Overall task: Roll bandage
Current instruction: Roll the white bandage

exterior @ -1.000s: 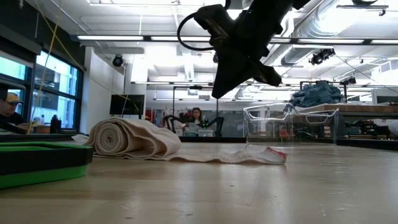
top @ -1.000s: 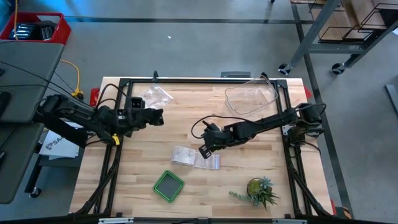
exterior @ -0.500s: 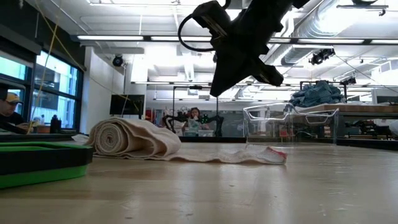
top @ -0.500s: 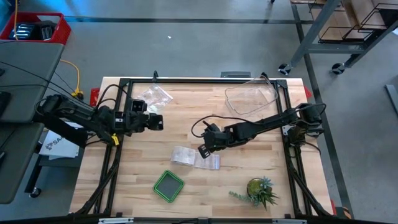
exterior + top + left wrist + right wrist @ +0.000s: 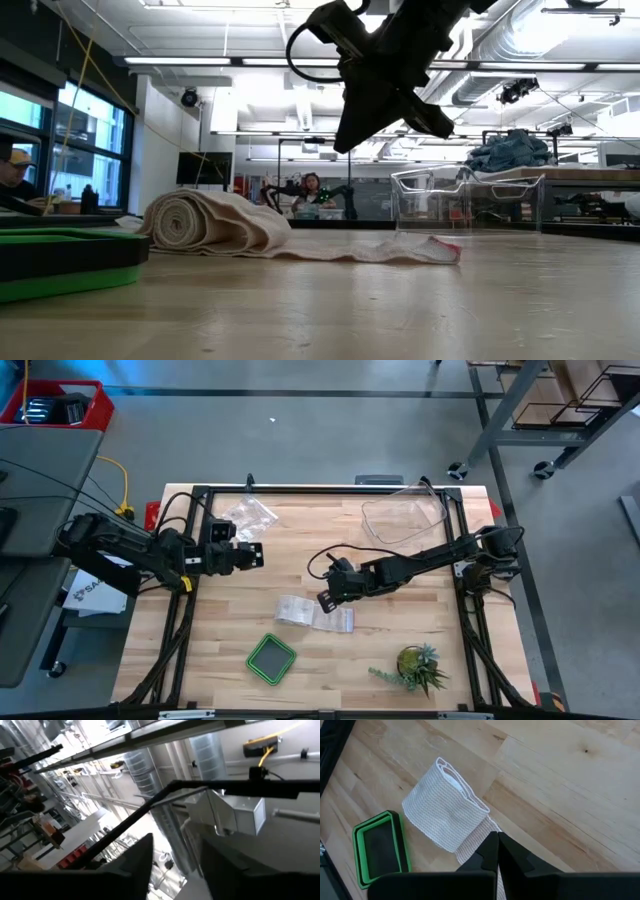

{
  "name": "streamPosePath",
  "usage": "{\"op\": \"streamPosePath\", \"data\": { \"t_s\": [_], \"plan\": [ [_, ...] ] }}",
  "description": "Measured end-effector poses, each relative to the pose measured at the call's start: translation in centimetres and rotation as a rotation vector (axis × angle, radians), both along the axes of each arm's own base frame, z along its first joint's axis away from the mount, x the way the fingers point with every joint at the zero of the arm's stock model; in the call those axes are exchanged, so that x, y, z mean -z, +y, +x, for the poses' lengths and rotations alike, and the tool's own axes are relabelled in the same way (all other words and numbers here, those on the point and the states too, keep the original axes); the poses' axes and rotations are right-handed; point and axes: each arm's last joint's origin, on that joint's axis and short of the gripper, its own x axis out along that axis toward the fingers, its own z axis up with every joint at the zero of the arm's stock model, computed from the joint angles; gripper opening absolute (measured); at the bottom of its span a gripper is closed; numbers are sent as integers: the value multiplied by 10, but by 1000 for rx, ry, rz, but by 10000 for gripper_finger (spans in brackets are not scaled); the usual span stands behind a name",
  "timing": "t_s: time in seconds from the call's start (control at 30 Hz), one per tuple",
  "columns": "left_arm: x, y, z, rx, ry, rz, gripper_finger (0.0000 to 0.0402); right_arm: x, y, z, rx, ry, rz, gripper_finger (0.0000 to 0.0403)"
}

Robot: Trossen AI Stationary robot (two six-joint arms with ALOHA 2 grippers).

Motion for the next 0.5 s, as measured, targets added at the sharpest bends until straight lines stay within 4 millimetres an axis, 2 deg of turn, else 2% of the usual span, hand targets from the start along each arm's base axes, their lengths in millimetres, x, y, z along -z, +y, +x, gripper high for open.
{"op": "streamPosePath", "data": {
  "t_s": [0.17,0.23,0.33,0.5],
  "plan": [
    [1,3,2,12,6,43,28,0,-2,0,6,0,5,0],
    [1,5,2,12,3,38,8,0,-3,1,4,1,14,0],
    [0,7,2,1,4,20,29,0,-6,1,-1,6,36,0],
    [3,8,5,-13,40,37,119,1,-8,1,-7,14,67,0]
  ]
}}
